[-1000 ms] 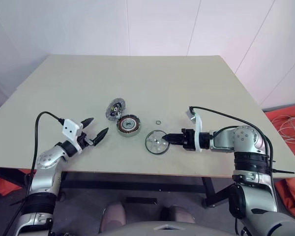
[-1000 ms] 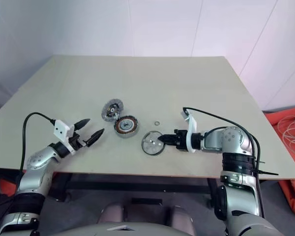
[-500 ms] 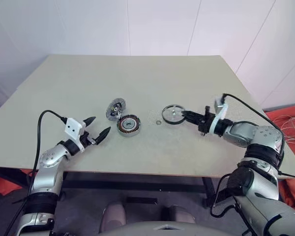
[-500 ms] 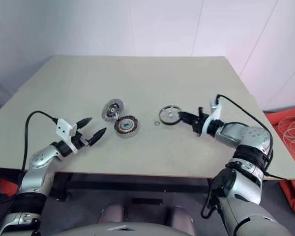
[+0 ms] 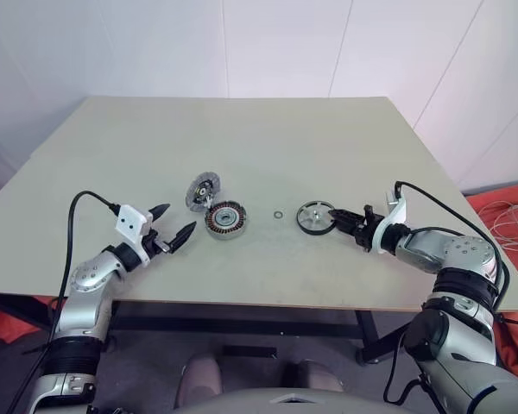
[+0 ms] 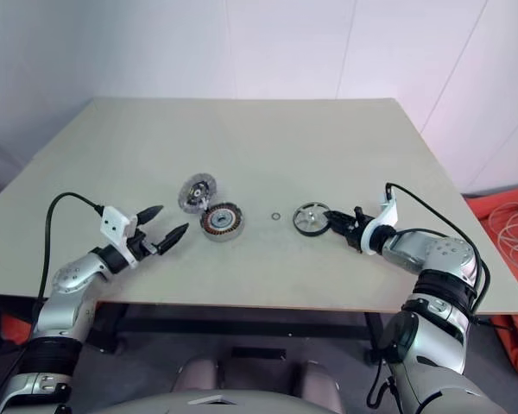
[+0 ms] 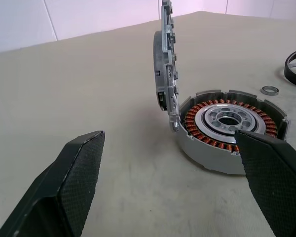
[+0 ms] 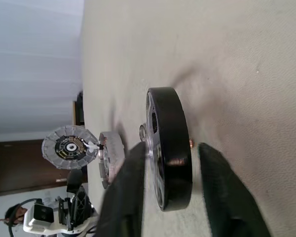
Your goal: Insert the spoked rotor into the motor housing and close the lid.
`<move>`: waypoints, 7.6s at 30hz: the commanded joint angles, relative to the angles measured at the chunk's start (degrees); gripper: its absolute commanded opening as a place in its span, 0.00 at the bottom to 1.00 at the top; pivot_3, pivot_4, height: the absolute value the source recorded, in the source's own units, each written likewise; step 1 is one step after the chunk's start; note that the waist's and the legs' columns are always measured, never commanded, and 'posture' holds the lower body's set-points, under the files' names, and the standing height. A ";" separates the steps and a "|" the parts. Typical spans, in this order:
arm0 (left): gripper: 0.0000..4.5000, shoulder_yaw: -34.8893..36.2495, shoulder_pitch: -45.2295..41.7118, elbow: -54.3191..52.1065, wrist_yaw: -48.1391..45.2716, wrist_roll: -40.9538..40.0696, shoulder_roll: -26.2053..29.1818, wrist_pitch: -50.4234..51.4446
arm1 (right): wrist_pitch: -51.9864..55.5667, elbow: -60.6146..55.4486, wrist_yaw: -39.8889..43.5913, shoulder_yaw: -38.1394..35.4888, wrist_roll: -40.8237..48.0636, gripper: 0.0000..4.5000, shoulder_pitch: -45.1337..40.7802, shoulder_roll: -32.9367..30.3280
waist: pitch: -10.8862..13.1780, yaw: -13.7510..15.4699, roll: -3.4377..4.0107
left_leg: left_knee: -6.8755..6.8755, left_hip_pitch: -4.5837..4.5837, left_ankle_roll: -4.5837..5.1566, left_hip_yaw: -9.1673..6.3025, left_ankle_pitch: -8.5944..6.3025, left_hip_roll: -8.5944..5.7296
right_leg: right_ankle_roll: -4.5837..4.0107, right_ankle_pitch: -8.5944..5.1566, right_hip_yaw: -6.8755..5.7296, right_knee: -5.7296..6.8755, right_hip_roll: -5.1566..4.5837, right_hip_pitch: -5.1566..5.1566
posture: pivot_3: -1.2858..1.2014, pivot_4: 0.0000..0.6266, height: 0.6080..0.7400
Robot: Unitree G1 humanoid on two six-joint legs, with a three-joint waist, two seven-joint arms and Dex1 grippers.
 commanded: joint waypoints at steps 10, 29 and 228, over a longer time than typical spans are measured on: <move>1.00 0.29 -1.72 -1.12 0.08 -0.08 0.32 -0.81 | 2.70 -5.89 -0.32 1.92 -0.96 0.99 1.18 -5.36 | -0.02 1.11 0.01 | 0.01 0.06 0.01 -0.01 -0.01 -0.06 | 0.02 -0.01 0.00 -0.06 -0.05 0.16 | 0.52 0.00 1.00; 1.00 0.58 -3.04 3.76 -1.91 -0.19 0.71 -4.10 | -31.04 -25.28 23.66 32.68 -16.80 0.99 -0.56 -19.37 | -0.05 0.46 0.06 | -0.09 -0.20 0.07 0.00 -0.04 0.00 | 0.06 -0.02 -0.06 -0.11 0.00 0.01 | 0.52 0.00 1.00; 1.00 0.33 -1.44 -8.59 1.72 -0.31 0.38 5.74 | -60.33 -15.15 29.47 44.89 -41.14 0.99 1.52 0.68 | 0.07 -1.56 -0.33 | 0.13 0.19 0.07 -0.10 -0.03 0.06 | -0.32 0.04 0.01 0.25 0.01 0.24 | 0.52 0.00 1.00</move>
